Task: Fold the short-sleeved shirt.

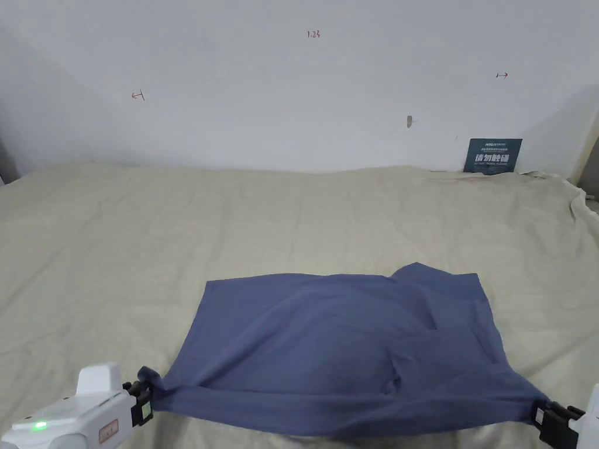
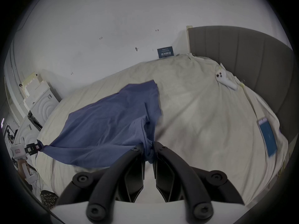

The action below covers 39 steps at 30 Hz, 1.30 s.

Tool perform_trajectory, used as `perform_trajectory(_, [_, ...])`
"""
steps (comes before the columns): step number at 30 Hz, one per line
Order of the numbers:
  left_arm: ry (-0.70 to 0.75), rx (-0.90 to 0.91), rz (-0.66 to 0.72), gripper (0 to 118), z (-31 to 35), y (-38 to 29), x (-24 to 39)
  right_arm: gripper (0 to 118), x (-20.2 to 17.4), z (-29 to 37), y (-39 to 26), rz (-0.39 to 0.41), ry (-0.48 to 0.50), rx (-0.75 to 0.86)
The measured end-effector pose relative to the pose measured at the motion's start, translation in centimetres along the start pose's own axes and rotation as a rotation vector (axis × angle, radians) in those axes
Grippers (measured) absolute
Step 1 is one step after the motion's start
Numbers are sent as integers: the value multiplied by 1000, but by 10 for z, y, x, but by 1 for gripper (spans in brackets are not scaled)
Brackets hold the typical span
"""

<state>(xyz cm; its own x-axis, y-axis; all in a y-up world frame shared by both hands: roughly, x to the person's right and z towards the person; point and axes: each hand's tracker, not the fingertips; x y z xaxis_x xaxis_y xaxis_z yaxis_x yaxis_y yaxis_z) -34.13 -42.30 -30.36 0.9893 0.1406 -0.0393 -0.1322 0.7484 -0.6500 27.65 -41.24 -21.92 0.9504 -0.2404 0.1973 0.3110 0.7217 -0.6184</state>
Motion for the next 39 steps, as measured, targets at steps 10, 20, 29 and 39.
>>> perform_trajectory(10, [11, -63, 37, 0, 59, -61, -30, 7, 12, 67, -78, -36, -30, -68])
perform_trajectory(20, [68, -221, -34, 0, 63, -109, -23, 6, 7, 65, -128, 30, -138, -235])
perform_trajectory(29, [135, -339, -16, 57, 46, -108, -3, 18, -10, 54, -122, 118, -198, -270])
perform_trajectory(39, [91, -120, -58, 108, 95, -61, 27, 92, -50, 108, -65, 238, -156, -36])
